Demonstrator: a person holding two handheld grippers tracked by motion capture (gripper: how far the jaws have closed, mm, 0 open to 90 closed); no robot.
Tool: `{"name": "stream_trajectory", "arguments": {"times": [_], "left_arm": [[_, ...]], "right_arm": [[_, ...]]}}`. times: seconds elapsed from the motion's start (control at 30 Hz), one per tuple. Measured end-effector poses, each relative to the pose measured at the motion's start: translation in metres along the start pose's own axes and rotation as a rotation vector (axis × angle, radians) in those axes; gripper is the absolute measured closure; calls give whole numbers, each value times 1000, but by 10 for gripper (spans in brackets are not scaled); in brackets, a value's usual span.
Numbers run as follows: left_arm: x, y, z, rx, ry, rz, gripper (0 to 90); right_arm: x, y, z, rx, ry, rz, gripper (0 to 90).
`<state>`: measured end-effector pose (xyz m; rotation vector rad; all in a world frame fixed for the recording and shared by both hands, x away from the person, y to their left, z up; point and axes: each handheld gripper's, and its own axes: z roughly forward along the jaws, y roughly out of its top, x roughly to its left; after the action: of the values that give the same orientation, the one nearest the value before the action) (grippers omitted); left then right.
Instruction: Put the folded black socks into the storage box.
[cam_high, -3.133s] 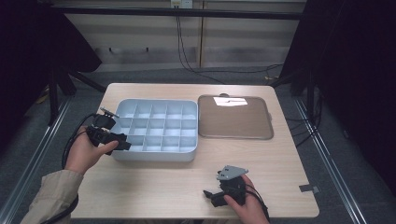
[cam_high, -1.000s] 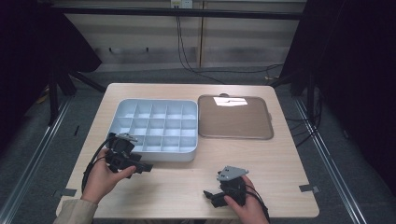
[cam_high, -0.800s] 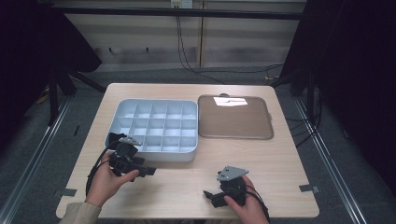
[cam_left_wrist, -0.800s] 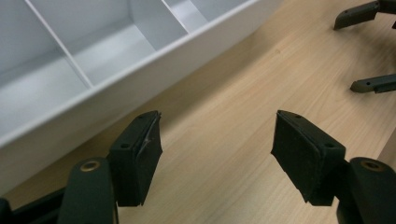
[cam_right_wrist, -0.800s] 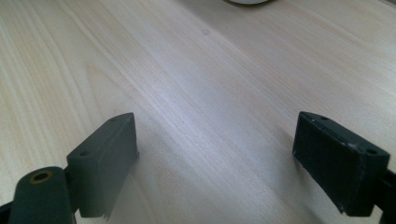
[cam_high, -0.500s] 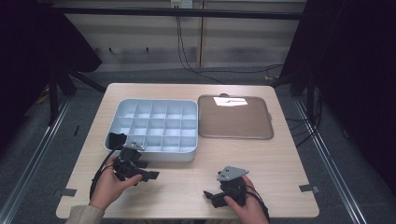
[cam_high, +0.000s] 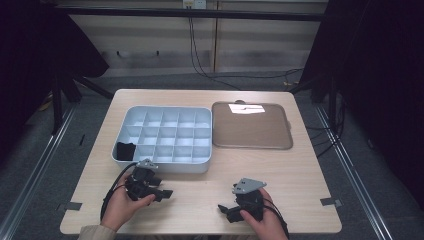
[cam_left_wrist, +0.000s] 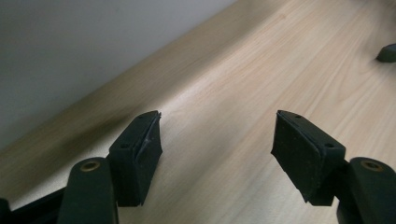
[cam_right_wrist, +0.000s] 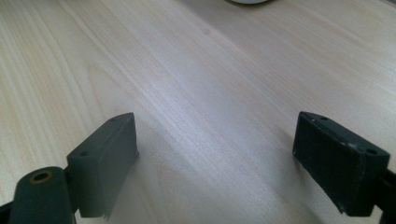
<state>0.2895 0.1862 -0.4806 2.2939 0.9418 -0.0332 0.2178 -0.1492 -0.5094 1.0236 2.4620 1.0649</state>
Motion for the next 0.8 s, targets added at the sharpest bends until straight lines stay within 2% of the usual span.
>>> {"name": "stream_trajectory", "arguments": {"times": [0.17, 0.2, 0.3, 0.37, 0.53, 0.63, 0.8], "left_arm": [[0, -4, 3, -6, 5, 29, 323], [-1, -5, 5, -23, 9, 27, 323], [-1, -6, 5, -29, 10, 39, 316], [-1, -8, 7, -51, 14, 55, 308], [-3, -15, 11, -110, 36, 129, 261], [-6, -17, 12, -115, 50, 162, 239], [-6, -21, 14, -147, 51, 183, 209]], "right_arm": [[0, 0, 0, 0, 0, -2, 134], [0, 0, 0, 0, 1, -1, 134], [0, 0, 0, 0, 1, -1, 134], [0, 0, 0, 0, 1, -1, 134], [0, 0, 0, -4, 3, -10, 134], [0, 0, 0, -4, 3, -10, 134], [-1, -1, 0, -5, 3, -12, 134]]}}
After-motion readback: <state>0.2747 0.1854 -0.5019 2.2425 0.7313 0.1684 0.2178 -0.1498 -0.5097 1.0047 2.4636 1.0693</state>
